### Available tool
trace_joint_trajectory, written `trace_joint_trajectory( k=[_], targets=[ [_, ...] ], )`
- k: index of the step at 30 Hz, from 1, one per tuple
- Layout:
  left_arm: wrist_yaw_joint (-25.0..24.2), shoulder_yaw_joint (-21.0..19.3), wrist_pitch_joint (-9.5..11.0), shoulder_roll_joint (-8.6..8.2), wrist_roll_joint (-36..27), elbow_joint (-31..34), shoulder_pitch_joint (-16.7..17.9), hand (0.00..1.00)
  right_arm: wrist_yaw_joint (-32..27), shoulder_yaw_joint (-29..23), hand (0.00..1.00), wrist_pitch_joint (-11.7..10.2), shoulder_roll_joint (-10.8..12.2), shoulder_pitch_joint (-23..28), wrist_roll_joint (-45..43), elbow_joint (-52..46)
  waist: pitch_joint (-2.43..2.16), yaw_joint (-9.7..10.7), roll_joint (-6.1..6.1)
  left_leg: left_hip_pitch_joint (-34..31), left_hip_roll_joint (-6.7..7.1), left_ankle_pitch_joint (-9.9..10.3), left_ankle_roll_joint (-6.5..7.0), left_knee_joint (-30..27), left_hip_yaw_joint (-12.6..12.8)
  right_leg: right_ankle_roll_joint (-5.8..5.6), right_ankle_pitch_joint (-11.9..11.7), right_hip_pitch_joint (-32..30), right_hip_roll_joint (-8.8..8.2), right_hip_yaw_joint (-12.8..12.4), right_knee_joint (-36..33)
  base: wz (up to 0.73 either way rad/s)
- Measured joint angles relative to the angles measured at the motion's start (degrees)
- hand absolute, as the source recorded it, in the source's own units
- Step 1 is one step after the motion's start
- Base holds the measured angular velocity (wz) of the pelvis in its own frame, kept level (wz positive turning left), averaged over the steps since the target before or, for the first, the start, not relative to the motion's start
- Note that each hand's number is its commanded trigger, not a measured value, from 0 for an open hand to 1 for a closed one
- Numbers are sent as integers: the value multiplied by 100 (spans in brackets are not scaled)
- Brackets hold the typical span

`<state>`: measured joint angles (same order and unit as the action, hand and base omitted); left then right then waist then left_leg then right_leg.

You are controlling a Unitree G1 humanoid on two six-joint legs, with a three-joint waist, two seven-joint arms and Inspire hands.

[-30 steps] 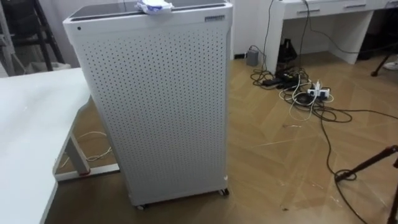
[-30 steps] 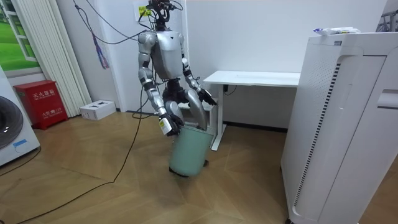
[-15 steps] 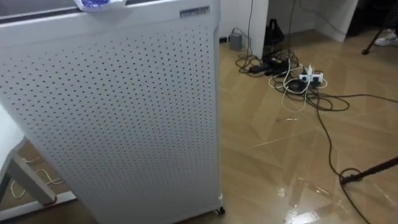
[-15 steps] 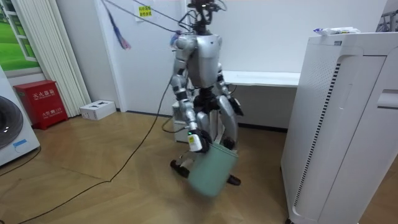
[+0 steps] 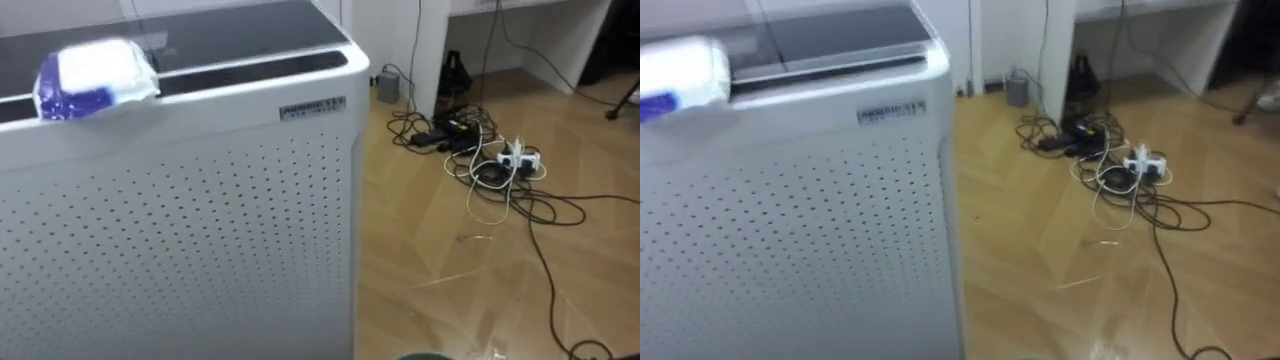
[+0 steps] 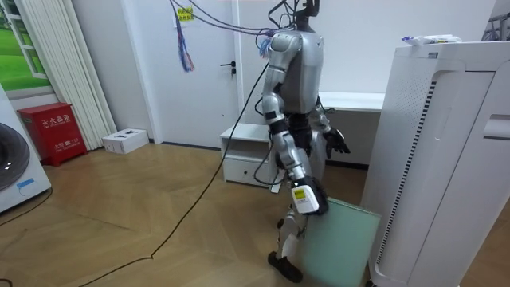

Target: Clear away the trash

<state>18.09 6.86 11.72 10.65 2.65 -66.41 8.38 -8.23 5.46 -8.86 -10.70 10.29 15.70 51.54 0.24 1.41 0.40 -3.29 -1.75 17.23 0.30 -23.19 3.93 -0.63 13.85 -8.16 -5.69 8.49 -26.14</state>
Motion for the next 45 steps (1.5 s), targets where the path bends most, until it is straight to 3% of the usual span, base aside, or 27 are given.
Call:
trace_joint_trajectory(
  k=[3,7,9,12,15,19,23,27,34,37,45],
  targets=[
    [49,7,1,-5,-25,20,23,0,-141,-45,100,-58,-20,-77,-1,139,15,-8,-3,117,-64,-43,-74,252,-10,4,3,219,124,120,331,28],
    [213,2,16,1,-83,83,37,0,-114,-37,100,-55,-25,-126,68,155,20,-45,-46,256,-62,-64,-103,497,-27,-8,-4,285,147,123,426,3],
    [344,-132,147,2,-44,275,82,0,-22,-31,100,-56,10,-121,-41,159,45,-50,-127,365,-56,-82,-107,600,-105,-32,-19,449,167,141,570,12],
    [631,-448,341,9,108,609,57,0,35,-26,100,-110,28,-126,-63,157,46,-132,-223,390,-56,-83,-105,595,-152,-47,-29,544,175,184,670,12],
    [1047,-660,512,15,194,1209,79,0,62,-25,100,-174,15,-133,-81,151,51,-204,-246,389,-54,-84,-104,607,-270,-60,-73,648,182,280,806,15],
    [1537,-677,712,23,222,1604,84,0,132,-43,100,-226,11,-139,-177,152,51,-243,-231,425,-48,-87,-100,610,-379,-69,-85,810,193,366,935,21],
    [1955,-678,848,31,566,1918,89,0,197,-46,100,-271,0,-139,-150,151,54,-330,-193,374,-59,-94,-113,592,-528,-56,-118,950,194,653,1079,27],
    [2342,-677,958,156,697,2278,74,0,197,-49,100,-281,-29,-149,-156,89,30,-313,-204,251,-56,-140,-136,552,-606,-56,-118,1023,164,936,1147,38],
    [2836,-678,1118,198,886,2604,75,0,220,-48,100,-296,-52,-214,-168,131,17,-312,-172,281,-32,-153,-140,533,-697,-57,-118,1201,155,1129,1248,15],
    [3013,-678,1282,199,891,2724,59,0,224,-50,100,-296,-53,-217,-185,131,18,-315,-155,274,-9,-171,-146,532,-757,-60,-116,1224,146,1173,1257,8],
    [3396,-680,1378,241,898,3379,73,0,205,-51,100,-296,-65,-219,-226,52,24,-355,-145,246,62,-232,-133,572,-895,-81,-104,1238,95,1260,1262,9]
  ],
)
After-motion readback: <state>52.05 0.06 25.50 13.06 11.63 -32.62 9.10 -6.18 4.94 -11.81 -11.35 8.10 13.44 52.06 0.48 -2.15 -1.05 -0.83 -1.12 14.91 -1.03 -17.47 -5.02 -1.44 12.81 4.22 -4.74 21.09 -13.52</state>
